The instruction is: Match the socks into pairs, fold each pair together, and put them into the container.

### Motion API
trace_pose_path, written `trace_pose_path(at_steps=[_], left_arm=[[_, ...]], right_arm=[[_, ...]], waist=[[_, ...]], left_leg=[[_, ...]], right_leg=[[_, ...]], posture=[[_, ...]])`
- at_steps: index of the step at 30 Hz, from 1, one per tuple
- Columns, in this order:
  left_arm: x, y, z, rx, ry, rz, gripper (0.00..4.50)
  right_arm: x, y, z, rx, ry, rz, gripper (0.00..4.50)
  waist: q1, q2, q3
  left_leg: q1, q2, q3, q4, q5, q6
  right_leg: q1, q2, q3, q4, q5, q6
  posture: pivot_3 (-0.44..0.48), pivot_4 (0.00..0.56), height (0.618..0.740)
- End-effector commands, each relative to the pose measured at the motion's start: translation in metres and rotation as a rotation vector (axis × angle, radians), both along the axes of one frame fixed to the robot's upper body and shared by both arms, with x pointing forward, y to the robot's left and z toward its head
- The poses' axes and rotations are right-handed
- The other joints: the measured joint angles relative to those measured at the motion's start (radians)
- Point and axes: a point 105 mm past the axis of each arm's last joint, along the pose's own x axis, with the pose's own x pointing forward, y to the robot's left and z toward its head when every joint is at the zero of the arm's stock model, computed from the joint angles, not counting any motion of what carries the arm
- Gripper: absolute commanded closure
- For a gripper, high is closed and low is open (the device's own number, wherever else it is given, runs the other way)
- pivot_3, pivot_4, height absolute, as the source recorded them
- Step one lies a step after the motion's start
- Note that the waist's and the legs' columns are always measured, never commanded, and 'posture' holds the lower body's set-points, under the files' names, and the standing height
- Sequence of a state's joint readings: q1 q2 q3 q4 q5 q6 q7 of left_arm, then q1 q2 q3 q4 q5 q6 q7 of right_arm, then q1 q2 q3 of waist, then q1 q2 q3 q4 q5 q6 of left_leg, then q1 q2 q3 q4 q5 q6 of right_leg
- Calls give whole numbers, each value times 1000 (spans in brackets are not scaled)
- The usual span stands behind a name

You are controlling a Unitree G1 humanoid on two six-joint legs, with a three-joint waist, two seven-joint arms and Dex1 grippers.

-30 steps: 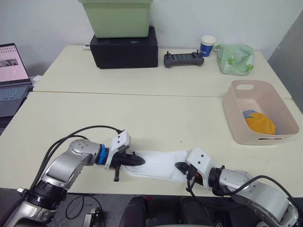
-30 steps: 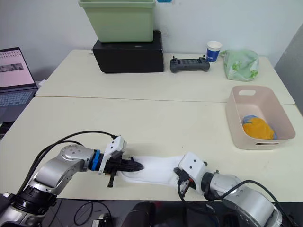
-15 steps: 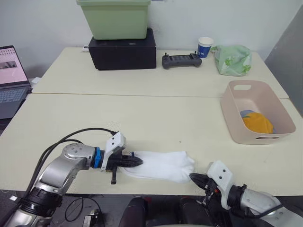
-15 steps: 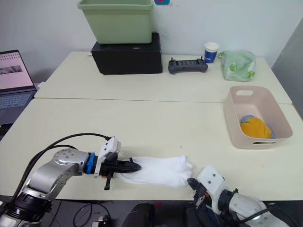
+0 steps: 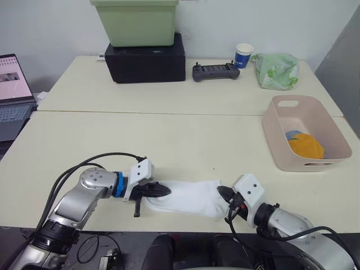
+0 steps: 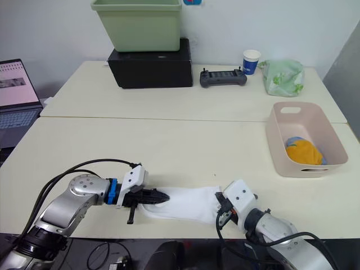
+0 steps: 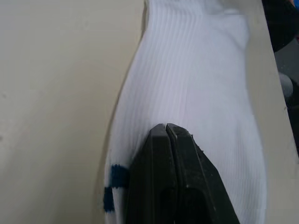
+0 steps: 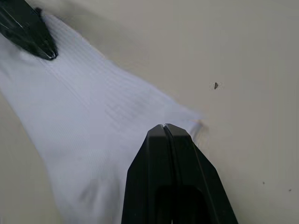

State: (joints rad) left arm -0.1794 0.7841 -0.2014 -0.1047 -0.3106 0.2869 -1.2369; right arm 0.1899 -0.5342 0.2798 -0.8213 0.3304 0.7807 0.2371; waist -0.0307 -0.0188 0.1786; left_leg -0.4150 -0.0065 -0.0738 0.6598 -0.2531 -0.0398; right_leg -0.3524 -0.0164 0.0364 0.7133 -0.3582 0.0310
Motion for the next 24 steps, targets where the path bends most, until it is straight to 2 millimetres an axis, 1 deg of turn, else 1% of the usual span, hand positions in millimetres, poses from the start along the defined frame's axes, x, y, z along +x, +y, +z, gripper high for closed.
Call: trace_pose_path(at_steps=[1, 3, 5, 7, 10, 12, 13, 15, 18, 21, 24], left_arm=[[-3, 10, -12, 43, 17, 14, 4500], [-3, 12, -14, 45, 15, 15, 4500], [-1, 11, -14, 29, 9, 17, 4500], [1, 9, -11, 10, -3, 9, 4500], [7, -4, 11, -61, -44, -84, 4500], [7, -9, 20, -78, -44, -138, 4500], [6, -12, 23, -78, -35, -169, 4500], [3, -16, 20, -59, -22, -218, 4500], [5, -17, 6, -25, -23, -202, 4500], [1, -13, -13, 21, -6, -187, 4500], [-3, -11, -19, 32, 0, -180, 4500]], right_arm=[[0, -10, -6, -8, 12, -63, 4486], [0, -25, -11, -30, 26, -135, 4486], [-2, -34, -8, -26, 19, -166, 4486], [-3, -36, -1, -7, 3, -170, 4486], [-14, -27, 25, 118, -31, -128, 4486], [-17, -26, 30, 153, -31, -138, 4486], [-18, -29, 30, 164, -24, -154, 4319], [-20, -32, 28, 166, -10, -169, 3901], [-22, -30, 24, 168, 16, -156, 2920], [-18, -25, 13, 165, 49, -153, 1817], [-13, -20, 4, 167, 74, -153, 718]], waist=[[0, 0, 0], [0, 0, 0], [1, 0, -1], [0, 0, -1], [0, 2, -1], [0, 1, 0], [0, 1, -1], [0, 1, -1], [-1, 1, -1], [-7, 1, -1], [-3, 2, -1]], left_leg=[[0, 0, 0, 0, 0, 0], [0, 0, 0, 0, 0, 0], [0, 0, 0, 0, 0, 0], [1, 0, 0, 0, 0, 0], [1, 0, 0, 0, 0, 0], [0, 0, 0, 0, 0, 0], [0, 0, 0, 0, 0, 0], [0, 0, 0, 0, 0, 0], [0, 0, 1, 0, 0, 0], [1, 0, 1, 0, 0, 0], [1, 1, 0, 0, 0, 0]], right_leg=[[0, 0, 0, 0, 0, 0], [0, 0, 0, 0, 0, 0], [0, 0, 0, 0, 0, 0], [1, 0, 0, 0, 0, 0], [1, 0, 0, 1, 0, 0], [0, 0, -1, 1, 0, 0], [0, 0, -1, 1, 0, 0], [1, 0, 0, 1, 0, 0], [0, 0, 0, 0, 0, 0], [0, 1, 1, 1, 0, 0], [0, 1, 0, 1, 0, 0]], posture=[[0, 150, 720], [0, 150, 720], [0, 150, 720], [0, 150, 720], [0, 150, 720], [0, 150, 720], [0, 150, 720], [0, 150, 720], [0, 150, 720], [0, 150, 720], [0, 150, 720]])
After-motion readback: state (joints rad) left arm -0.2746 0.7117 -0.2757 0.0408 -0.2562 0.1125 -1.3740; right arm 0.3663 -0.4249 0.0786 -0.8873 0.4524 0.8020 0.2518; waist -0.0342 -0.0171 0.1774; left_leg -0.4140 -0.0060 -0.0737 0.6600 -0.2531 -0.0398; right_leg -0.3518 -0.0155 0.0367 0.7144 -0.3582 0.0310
